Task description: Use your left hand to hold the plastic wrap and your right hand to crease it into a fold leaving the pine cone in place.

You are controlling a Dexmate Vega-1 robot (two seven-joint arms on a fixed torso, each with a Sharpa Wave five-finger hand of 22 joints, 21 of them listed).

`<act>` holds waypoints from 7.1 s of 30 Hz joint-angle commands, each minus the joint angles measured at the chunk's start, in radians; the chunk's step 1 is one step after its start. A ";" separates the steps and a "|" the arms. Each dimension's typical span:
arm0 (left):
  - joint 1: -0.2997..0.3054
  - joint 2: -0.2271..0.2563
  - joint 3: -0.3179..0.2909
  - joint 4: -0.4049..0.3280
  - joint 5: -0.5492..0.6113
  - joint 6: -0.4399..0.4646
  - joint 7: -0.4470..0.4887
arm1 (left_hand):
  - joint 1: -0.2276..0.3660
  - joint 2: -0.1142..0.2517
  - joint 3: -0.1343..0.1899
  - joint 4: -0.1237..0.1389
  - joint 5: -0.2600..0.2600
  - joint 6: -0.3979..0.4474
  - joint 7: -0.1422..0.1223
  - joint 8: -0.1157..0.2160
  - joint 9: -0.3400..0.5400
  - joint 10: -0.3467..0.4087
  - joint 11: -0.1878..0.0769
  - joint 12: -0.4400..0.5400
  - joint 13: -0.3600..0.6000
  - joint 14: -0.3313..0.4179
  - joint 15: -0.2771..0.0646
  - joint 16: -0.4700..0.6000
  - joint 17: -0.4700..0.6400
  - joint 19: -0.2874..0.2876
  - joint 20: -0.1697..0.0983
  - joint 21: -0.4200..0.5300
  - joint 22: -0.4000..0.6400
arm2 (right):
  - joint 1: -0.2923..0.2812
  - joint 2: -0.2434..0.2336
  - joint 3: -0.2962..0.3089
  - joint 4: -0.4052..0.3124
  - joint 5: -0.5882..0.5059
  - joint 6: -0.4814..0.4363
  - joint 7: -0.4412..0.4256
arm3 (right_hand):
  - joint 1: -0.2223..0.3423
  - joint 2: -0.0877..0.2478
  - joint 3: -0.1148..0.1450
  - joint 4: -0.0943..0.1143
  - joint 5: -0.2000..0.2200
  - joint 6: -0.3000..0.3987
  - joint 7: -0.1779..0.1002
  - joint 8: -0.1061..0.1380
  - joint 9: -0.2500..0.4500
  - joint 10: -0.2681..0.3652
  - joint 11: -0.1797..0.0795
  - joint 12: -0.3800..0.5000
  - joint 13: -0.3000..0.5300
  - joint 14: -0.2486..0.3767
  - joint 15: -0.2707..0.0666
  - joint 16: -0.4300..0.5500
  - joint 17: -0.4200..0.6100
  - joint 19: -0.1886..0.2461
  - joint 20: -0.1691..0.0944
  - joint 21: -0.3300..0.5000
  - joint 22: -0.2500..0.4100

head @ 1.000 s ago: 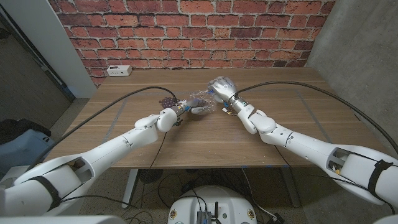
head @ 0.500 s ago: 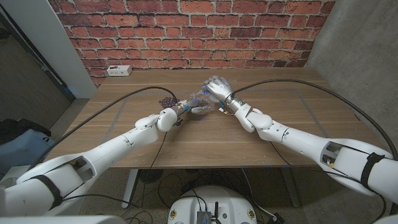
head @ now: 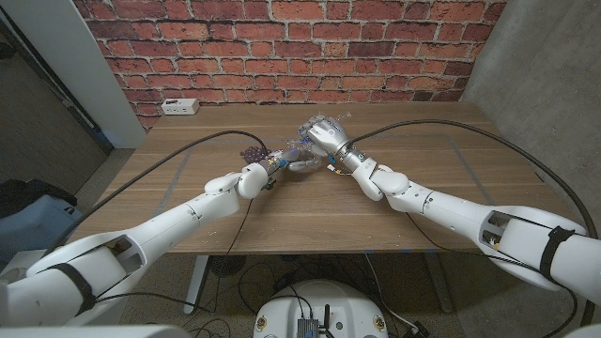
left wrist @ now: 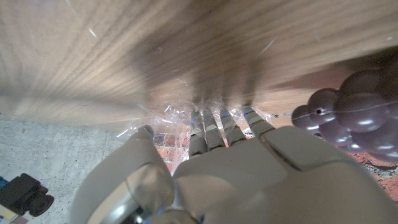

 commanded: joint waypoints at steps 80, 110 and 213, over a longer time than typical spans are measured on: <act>0.364 0.066 -0.192 -0.389 0.193 0.320 0.500 | -0.039 -0.055 0.111 -0.206 -0.039 0.579 0.040 0.212 0.147 0.526 0.023 0.352 0.313 0.595 -0.032 0.151 0.157 0.298 0.070 0.276 0.119 | 0.021 0.021 -0.022 -0.010 0.006 -0.005 0.009 | 0.024 0.019 -0.058 0.008 0.022 0.024 -0.004 -0.042 0.002 0.020 -0.008 -0.012 0.019 0.002 -0.170 -0.050 -0.003 -0.003 -0.060 0.057 0.003; 0.413 0.075 -0.240 -0.354 0.088 -0.119 0.722 | -0.138 -0.089 0.101 -0.207 -0.029 0.282 -0.030 0.138 0.201 0.355 0.036 0.300 0.377 0.537 0.018 0.098 0.152 0.283 0.072 0.291 0.086 | -0.110 -0.121 0.089 -0.223 -0.037 -0.099 0.025 | 0.037 0.022 -0.074 0.009 0.027 0.030 -0.003 -0.054 0.004 0.026 -0.011 -0.014 0.028 0.014 -0.170 -0.058 -0.001 -0.016 -0.067 0.071 0.005; 0.435 -0.076 -0.390 -0.202 0.151 -0.600 0.933 | -0.161 -0.094 0.125 -0.215 -0.009 -0.062 -0.215 0.007 0.018 0.046 0.023 0.063 0.245 0.177 0.017 0.019 0.039 0.030 0.122 0.178 0.025 | 0.092 0.179 -0.254 0.238 -0.003 0.227 -0.009 | -0.027 -0.007 -0.192 0.091 0.044 -0.166 -0.044 -0.166 0.004 -0.089 0.004 -0.099 0.036 0.050 -0.159 -0.118 0.024 -0.038 -0.037 0.260 0.020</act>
